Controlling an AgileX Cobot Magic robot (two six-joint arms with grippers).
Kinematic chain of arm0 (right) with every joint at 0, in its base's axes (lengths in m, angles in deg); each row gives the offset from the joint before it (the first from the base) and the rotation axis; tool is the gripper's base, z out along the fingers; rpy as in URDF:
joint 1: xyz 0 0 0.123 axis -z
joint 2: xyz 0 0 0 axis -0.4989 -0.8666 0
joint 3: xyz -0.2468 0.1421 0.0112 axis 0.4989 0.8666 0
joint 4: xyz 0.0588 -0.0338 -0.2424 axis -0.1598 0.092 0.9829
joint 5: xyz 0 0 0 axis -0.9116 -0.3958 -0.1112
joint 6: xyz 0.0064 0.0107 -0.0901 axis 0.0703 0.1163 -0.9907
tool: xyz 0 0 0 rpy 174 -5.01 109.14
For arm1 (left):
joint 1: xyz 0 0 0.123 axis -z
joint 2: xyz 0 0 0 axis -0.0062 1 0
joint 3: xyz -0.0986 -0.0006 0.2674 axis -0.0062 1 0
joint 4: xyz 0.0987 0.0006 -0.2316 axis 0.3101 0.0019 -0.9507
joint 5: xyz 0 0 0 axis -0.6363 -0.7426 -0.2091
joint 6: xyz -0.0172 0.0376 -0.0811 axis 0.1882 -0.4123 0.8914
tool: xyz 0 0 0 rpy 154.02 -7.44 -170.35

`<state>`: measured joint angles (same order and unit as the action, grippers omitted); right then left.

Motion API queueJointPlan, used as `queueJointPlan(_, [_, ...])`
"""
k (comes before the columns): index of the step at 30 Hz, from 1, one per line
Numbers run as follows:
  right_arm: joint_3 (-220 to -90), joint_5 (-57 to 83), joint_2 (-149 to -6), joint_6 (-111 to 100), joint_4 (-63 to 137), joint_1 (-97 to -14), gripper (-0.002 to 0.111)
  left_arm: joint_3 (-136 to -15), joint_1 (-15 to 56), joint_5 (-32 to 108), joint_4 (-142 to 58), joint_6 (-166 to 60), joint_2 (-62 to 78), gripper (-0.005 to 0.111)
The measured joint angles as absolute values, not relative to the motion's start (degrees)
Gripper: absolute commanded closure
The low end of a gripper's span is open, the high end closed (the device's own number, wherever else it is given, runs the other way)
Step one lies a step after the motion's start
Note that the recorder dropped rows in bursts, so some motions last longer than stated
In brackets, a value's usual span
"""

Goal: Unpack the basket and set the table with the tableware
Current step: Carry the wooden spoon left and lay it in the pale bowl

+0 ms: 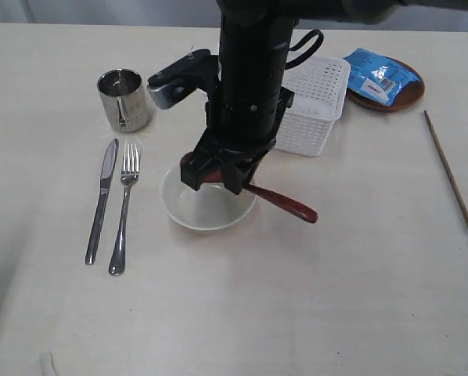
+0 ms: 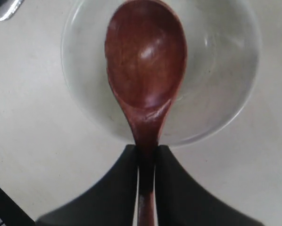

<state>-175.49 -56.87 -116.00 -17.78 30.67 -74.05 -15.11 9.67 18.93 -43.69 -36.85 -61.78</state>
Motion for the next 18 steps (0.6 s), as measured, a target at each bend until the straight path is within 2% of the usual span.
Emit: queueJointPlan(18, [-175.44, -56.97, -122.52, -14.89, 30.70, -74.05, 0.108, -15.11, 9.67, 18.93, -43.69, -36.85, -61.78, 0.107])
